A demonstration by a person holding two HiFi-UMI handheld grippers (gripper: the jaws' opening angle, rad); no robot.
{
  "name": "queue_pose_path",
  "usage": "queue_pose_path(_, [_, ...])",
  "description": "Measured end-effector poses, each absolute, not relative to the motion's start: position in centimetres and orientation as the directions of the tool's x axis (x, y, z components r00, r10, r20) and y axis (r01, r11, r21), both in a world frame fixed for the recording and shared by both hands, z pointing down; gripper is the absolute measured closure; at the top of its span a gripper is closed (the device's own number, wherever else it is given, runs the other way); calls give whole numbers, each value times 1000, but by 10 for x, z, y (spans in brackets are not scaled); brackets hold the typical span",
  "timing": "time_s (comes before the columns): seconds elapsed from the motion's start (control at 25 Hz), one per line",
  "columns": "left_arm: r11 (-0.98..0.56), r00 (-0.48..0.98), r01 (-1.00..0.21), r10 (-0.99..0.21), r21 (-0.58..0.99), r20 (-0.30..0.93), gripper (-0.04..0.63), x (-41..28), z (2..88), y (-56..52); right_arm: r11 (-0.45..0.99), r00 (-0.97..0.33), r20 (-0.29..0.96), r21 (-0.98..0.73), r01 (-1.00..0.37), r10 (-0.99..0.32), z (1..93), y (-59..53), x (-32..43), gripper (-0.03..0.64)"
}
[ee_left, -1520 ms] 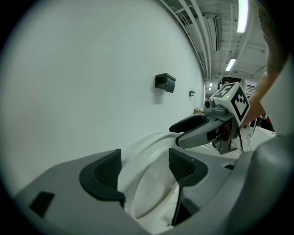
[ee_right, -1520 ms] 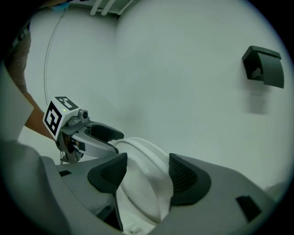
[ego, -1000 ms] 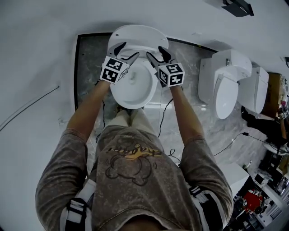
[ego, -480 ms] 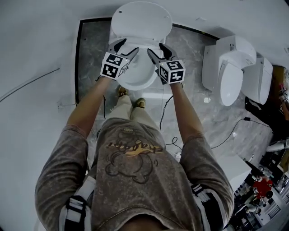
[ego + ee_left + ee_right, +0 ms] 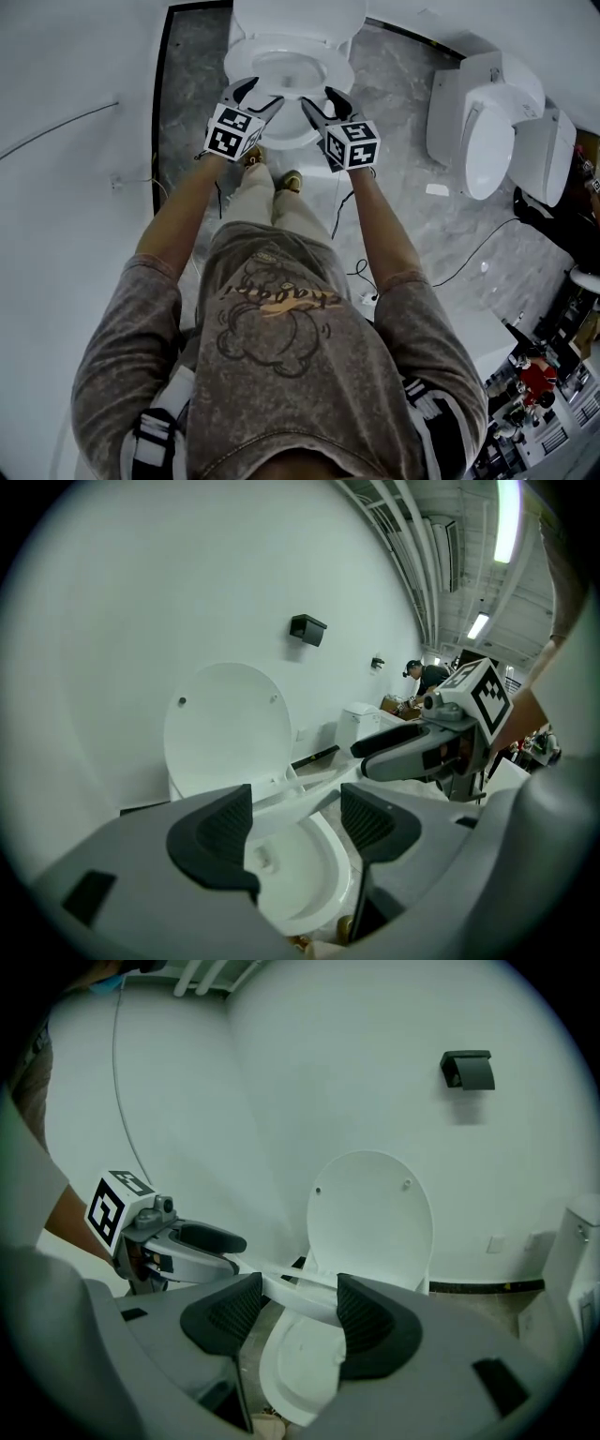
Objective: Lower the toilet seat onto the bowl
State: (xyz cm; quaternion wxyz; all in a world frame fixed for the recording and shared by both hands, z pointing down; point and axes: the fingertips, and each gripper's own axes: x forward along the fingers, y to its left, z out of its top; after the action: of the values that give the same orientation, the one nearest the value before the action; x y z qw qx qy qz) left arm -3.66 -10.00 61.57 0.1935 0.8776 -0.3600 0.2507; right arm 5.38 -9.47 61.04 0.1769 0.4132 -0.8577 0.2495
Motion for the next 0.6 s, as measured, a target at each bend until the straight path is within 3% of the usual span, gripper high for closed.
queue_pose_path(0.6, [-611,590,-736,-371,290,717,308,-46,737,-5,466,-605,647,-403,-788,-464,734,-5,42,369])
